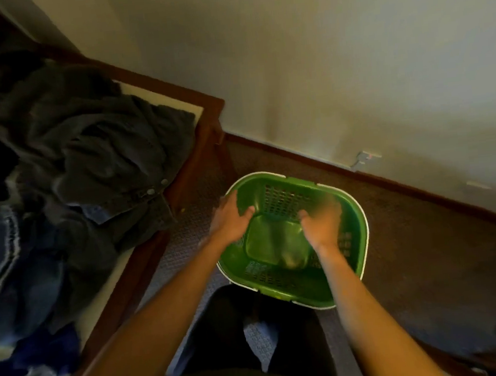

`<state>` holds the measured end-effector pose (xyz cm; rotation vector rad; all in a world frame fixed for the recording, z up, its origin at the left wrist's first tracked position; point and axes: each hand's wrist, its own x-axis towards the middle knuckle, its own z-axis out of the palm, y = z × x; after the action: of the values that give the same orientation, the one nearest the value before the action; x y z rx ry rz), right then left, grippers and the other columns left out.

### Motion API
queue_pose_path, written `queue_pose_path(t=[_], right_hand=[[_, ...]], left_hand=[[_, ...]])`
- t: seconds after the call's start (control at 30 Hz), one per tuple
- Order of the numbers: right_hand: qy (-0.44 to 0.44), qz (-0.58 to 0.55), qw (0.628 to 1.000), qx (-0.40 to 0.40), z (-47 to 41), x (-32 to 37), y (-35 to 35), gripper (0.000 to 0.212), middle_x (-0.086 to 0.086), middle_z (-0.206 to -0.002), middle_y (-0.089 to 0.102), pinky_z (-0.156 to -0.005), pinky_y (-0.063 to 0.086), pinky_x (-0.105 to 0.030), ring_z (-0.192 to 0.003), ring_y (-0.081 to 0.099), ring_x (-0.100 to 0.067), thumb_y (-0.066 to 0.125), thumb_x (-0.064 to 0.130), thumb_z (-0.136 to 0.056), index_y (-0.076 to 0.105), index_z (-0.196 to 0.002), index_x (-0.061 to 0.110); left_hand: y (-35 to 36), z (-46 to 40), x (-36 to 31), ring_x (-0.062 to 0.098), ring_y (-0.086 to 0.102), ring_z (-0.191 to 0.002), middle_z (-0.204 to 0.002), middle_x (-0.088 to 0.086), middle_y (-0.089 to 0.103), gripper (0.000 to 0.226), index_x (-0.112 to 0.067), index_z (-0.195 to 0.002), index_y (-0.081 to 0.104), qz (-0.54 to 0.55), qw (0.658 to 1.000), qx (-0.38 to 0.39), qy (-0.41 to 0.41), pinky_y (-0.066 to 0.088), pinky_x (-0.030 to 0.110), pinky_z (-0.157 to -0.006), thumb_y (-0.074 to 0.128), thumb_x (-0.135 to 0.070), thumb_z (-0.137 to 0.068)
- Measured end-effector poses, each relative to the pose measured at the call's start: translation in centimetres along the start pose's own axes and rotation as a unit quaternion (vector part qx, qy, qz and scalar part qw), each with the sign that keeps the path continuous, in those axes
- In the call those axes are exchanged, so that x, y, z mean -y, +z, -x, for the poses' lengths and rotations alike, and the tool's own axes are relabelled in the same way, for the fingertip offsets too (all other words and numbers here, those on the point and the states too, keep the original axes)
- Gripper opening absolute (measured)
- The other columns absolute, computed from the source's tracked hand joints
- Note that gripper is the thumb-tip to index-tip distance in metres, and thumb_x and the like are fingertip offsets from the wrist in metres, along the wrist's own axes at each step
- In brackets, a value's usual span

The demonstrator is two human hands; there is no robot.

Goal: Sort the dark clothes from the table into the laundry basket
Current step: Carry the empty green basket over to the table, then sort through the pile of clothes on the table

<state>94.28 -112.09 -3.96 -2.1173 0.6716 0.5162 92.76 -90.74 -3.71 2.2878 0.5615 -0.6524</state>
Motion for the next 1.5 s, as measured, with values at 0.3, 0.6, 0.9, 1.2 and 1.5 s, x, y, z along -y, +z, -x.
queue_pose_path(t=[0.3,0.6,0.9,1.2,1.5], right_hand=[[-0.294,0.030,0.938,0.181,12.1,11.8,8.5,0.072,-0.018,-0.160,0.030,-0.118,0.025,-0.035,-0.148,0.029,-0.030,0.071,0.018,-0.090,0.037,-0.153,0.014],[-0.392,0.078,0.872,0.282,25.4,14.0,18.5,0.055,-0.015,-0.139,0.050,-0.108,0.044,-0.048,-0.127,0.053,-0.034,0.071,0.020,-0.089,0.053,-0.140,0.011],[-0.510,0.142,0.801,0.278,41.8,16.1,32.2,0.049,-0.007,-0.136,0.056,-0.107,0.044,-0.043,-0.129,0.049,-0.025,0.067,0.031,-0.091,0.056,-0.136,0.017],[-0.575,0.236,0.723,0.300,52.4,17.6,42.5,0.060,-0.007,-0.145,0.052,-0.114,0.033,-0.046,-0.137,0.043,-0.028,0.071,0.035,-0.086,0.053,-0.140,0.017],[-0.614,0.486,0.490,0.383,56.1,16.8,51.0,0.114,-0.005,-0.169,-0.010,-0.121,0.012,-0.056,-0.155,-0.001,-0.031,0.082,0.042,-0.074,0.005,-0.158,0.043]], left_hand=[[-12.2,14.0,5.5,0.025,0.040,-0.144,-0.155,0.008,0.045,0.065,-0.018,-0.156,0.034,0.125,0.961,-0.245,-0.011,0.035,0.039,-0.117,0.057,-0.041,-0.100],[-19.2,27.3,18.3,0.023,0.046,-0.137,-0.147,0.003,0.054,0.061,-0.024,-0.151,0.041,0.167,0.897,-0.405,-0.056,0.039,0.032,-0.104,0.063,-0.039,-0.096],[-24.6,35.7,40.1,0.027,0.057,-0.127,-0.135,0.005,0.064,0.053,-0.017,-0.140,0.053,0.189,0.841,-0.498,-0.095,0.044,0.036,-0.104,0.069,-0.033,-0.091],[-24.4,38.3,53.8,0.040,0.029,-0.144,-0.159,0.016,0.028,0.085,-0.025,-0.151,0.033,0.111,0.860,-0.447,-0.221,0.026,0.048,-0.117,0.076,-0.038,-0.079],[-21.1,39.9,56.0,0.019,0.061,-0.122,-0.128,0.001,0.071,0.057,-0.021,-0.139,0.057,0.204,0.819,-0.509,-0.167,0.048,0.031,-0.098,0.061,-0.004,-0.085]])
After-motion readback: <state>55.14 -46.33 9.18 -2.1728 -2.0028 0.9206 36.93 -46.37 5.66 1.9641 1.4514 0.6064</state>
